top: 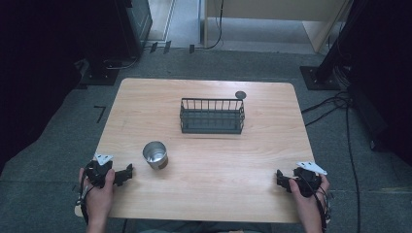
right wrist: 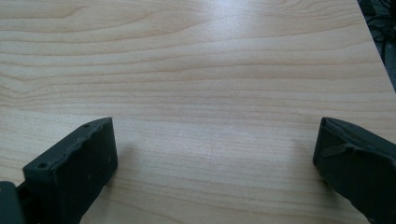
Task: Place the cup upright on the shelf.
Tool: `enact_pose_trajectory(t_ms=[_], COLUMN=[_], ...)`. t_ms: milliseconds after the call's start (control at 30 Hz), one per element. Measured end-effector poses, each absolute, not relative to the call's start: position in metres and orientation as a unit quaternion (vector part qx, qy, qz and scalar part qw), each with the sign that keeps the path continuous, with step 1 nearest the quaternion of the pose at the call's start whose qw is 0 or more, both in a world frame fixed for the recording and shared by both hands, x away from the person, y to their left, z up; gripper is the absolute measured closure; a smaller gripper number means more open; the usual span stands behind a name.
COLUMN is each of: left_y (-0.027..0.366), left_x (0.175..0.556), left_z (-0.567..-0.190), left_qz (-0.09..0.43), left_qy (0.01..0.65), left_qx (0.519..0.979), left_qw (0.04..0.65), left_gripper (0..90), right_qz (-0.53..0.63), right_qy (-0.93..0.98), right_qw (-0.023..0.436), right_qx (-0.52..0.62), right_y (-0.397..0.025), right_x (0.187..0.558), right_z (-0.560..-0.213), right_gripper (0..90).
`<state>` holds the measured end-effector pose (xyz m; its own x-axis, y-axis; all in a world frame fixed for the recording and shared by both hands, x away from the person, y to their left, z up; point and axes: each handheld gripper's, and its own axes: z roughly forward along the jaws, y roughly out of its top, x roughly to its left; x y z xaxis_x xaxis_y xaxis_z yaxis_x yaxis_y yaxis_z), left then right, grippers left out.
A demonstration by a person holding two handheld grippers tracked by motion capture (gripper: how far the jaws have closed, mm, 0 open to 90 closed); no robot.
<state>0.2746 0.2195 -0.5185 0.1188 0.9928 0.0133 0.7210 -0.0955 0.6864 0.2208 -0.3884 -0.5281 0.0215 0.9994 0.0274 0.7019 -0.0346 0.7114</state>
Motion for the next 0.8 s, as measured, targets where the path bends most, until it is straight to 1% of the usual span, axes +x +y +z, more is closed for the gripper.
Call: enact_pose_trajectory(t_ms=[400,800], left_y=[0.220,0.215], left_x=[0.272,0.267], left_z=[-0.516,-0.492], left_qz=[0.258,0.247], left_qy=[0.617,0.610], left_qx=[0.693,0.683], left_qw=[0.268,0.315], left_gripper=[0.0,0.0], right_qz=[0.284,0.287], right_qy=[0.654,0.657], right_qw=[0.261,0.259], right_qx=[0.651,0.647], right_y=[-0.389,-0.390], right_x=[0.221,0.221], right_z=[-0.528,-0.528], right_gripper=[0.0,0.0])
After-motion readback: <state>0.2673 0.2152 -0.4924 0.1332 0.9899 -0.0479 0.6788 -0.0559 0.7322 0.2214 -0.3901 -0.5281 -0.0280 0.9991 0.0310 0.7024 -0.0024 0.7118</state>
